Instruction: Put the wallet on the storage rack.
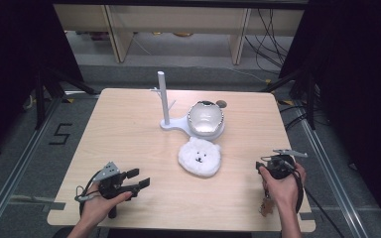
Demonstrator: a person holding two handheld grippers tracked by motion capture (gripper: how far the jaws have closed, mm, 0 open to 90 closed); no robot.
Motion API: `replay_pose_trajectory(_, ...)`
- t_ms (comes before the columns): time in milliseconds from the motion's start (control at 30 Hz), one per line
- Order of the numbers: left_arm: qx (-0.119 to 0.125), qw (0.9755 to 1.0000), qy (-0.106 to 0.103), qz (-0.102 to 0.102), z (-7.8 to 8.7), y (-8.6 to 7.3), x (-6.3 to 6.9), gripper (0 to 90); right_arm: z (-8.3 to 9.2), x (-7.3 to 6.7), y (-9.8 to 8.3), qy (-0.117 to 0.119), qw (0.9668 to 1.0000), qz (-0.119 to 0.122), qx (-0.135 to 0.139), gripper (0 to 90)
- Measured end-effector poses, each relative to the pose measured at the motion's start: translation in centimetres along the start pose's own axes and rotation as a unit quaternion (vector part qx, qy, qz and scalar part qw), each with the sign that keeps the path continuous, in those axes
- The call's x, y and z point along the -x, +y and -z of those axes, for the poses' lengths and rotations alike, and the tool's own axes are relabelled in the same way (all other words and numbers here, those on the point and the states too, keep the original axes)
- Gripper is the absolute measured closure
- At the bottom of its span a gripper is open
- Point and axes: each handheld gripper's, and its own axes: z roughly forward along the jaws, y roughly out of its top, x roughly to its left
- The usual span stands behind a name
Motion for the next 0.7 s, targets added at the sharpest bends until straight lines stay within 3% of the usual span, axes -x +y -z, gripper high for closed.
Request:
replay_pose_trajectory(33,0.000,1.0000,0.000,0.000,0.0,0.0,0.0,32.8,0.0,0.0,0.0,0.000,1.0000,0.000,0.000,53.2)
replay_pose_trajectory(67,0.002,1.0000,0.004,0.000,-0.1,0.1,0.0,32.8,0.2,-0.9,0.4,0.023,0.9996,0.013,-0.014,53.9)
replay_pose_trajectory(133,0.001,1.0000,0.005,-0.006,-0.2,0.2,-0.1,32.8,0.2,-1.1,0.4,0.032,0.9990,0.020,-0.025,54.0)
replay_pose_trajectory(167,-0.004,0.9999,0.013,-0.009,-0.2,0.3,-0.1,32.9,0.2,-1.6,0.6,0.048,0.9979,0.018,-0.039,54.0)
replay_pose_trajectory(267,-0.005,0.9995,0.024,-0.018,-0.3,0.4,-0.2,33.2,-0.7,-2.2,0.9,0.065,0.9953,0.016,-0.070,55.1)
replay_pose_trajectory(300,-0.003,0.9995,0.027,-0.019,-0.3,0.4,-0.2,33.3,-0.9,-2.5,1.0,0.072,0.9917,0.000,-0.107,56.9)
replay_pose_trajectory(333,-0.001,0.9993,0.031,-0.022,-0.2,0.4,-0.2,33.4,-1.4,-3.0,1.0,0.080,0.9894,-0.001,-0.121,56.5)
replay_pose_trajectory(367,-0.002,0.9990,0.036,-0.026,-0.2,0.5,-0.2,33.4,-1.4,-3.0,1.0,0.080,0.9894,-0.001,-0.121,56.5)
replay_pose_trajectory(500,0.008,0.9981,0.048,-0.038,-0.1,0.4,-0.3,33.5,-2.1,-4.0,1.6,0.082,0.9828,0.006,-0.165,53.3)
replay_pose_trajectory(533,0.009,0.9978,0.051,-0.041,0.0,0.4,-0.3,33.6,-2.3,-4.8,1.7,0.081,0.9796,-0.031,-0.181,53.2)
replay_pose_trajectory(567,0.009,0.9973,0.055,-0.047,0.0,0.3,-0.4,33.6,-2.6,-4.8,1.9,0.086,0.9788,-0.014,-0.185,53.1)
replay_pose_trajectory(667,0.010,0.9960,0.066,-0.059,0.1,0.2,-0.3,33.5,-3.5,-6.0,3.0,0.082,0.9719,-0.017,-0.220,53.0)
replay_pose_trajectory(700,0.010,0.9958,0.068,-0.061,0.1,0.1,-0.3,33.5,-3.5,-6.0,3.0,0.082,0.9719,-0.017,-0.220,53.0)
